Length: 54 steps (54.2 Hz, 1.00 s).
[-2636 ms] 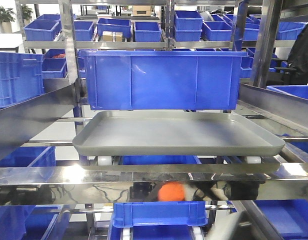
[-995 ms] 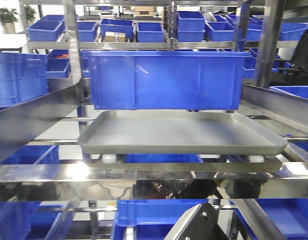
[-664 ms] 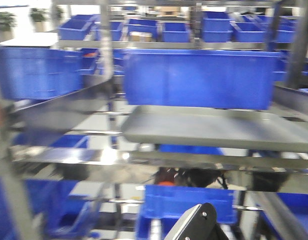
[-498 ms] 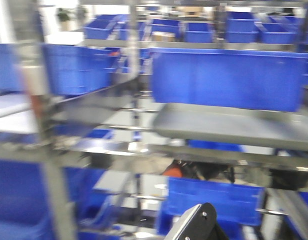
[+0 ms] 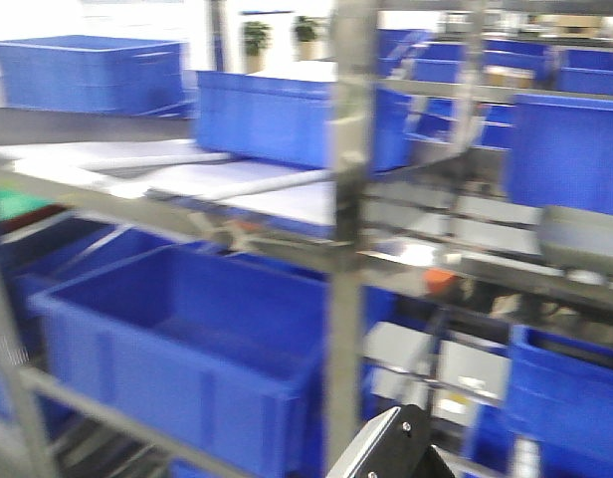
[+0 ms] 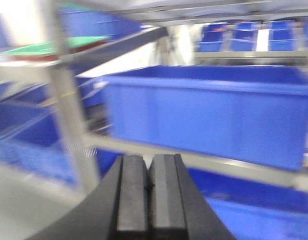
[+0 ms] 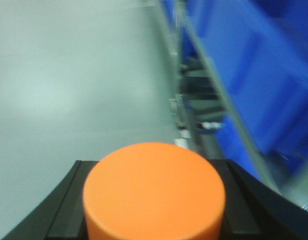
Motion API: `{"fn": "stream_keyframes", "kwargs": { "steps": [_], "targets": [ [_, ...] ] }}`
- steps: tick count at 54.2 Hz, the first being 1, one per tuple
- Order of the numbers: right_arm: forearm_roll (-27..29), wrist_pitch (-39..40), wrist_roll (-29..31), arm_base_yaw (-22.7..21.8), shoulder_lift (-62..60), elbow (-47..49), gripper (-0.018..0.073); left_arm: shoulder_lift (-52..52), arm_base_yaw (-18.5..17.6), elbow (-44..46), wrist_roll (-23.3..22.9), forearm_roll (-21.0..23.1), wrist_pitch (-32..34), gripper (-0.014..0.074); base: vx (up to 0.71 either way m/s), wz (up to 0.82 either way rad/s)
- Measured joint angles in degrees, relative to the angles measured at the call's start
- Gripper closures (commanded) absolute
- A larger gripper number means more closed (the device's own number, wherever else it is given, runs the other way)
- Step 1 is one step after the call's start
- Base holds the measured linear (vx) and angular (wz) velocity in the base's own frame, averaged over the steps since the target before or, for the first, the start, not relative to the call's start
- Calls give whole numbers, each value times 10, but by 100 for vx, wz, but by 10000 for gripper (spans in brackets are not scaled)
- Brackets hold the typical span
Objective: Grab orange capacitor from left shelf to right conveyor
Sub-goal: 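Drive the base from the shelf to the round green conveyor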
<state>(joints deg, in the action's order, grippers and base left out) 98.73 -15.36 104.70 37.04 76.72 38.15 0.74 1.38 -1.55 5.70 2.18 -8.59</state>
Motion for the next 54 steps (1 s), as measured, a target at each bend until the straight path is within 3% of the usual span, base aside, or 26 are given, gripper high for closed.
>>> {"fn": "stream_keyframes", "kwargs": {
  "steps": [54],
  "targets": [
    [0,-2,0,0,0,0,214,0,0,0,0,0,0,602,-9,73]
  ]
}}
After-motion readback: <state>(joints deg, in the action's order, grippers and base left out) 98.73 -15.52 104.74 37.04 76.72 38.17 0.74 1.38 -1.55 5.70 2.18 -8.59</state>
